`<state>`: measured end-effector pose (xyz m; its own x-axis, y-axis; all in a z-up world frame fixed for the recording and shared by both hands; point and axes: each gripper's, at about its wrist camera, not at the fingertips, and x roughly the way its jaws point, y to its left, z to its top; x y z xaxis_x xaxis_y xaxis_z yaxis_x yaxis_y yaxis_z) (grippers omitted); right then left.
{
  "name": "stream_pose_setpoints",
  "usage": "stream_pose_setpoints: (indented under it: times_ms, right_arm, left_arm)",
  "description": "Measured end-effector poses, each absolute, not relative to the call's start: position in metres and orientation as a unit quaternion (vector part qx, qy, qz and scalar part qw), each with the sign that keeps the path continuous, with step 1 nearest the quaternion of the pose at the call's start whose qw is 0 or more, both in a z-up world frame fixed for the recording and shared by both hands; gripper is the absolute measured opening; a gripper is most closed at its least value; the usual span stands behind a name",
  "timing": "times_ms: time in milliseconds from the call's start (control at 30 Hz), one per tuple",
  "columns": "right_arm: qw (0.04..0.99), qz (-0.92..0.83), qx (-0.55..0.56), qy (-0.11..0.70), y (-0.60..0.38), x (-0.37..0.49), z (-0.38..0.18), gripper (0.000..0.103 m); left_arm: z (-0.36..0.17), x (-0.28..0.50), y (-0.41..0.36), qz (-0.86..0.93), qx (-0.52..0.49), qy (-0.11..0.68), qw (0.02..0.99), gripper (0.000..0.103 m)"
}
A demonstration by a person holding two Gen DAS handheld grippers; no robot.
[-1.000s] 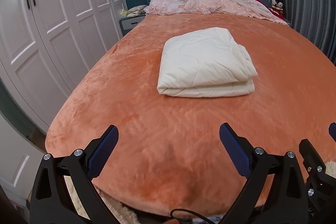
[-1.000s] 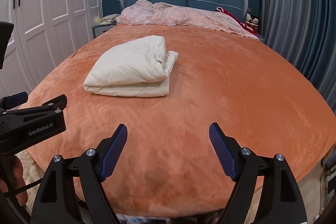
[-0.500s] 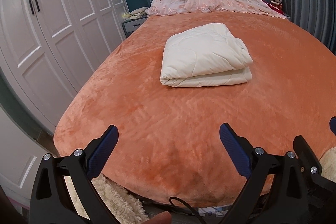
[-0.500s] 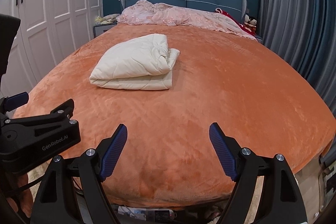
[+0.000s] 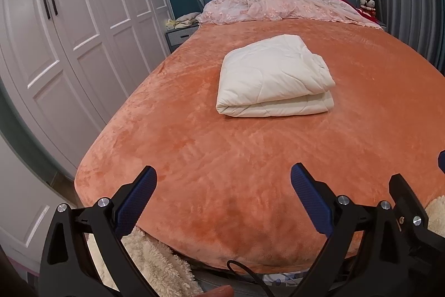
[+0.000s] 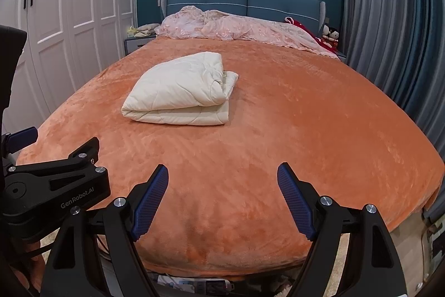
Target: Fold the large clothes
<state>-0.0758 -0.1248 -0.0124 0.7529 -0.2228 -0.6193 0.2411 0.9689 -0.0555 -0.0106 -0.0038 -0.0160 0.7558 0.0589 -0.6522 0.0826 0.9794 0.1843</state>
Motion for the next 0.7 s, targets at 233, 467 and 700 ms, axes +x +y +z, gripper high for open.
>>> stream_pose_setpoints:
  times_ms: [233, 467, 700]
  right_arm:
    - [0.937, -0.125, 0.014, 0.325, -0.1238, -0.0773, -0.0094, 0.078]
    - [0.938, -0.125, 0.013, 0.323, -0.1227, -0.0786, -0.0069, 0.078]
    - [0.939, -0.125, 0.012, 0.321, -0.1226, -0.0775, -0.0057, 0.078]
  left_arm:
    - [-0.013, -0.0133, -0.0013, -0.005, 0.094, 0.346, 0.933, 0.095]
    - [-0.0115, -0.0159, 0.0021, -0.004, 0.089, 0.344, 0.935, 0.095]
    - [-0.0094, -0.018, 0.0042, -0.001, 0.084, 0.342, 0.936, 0.095]
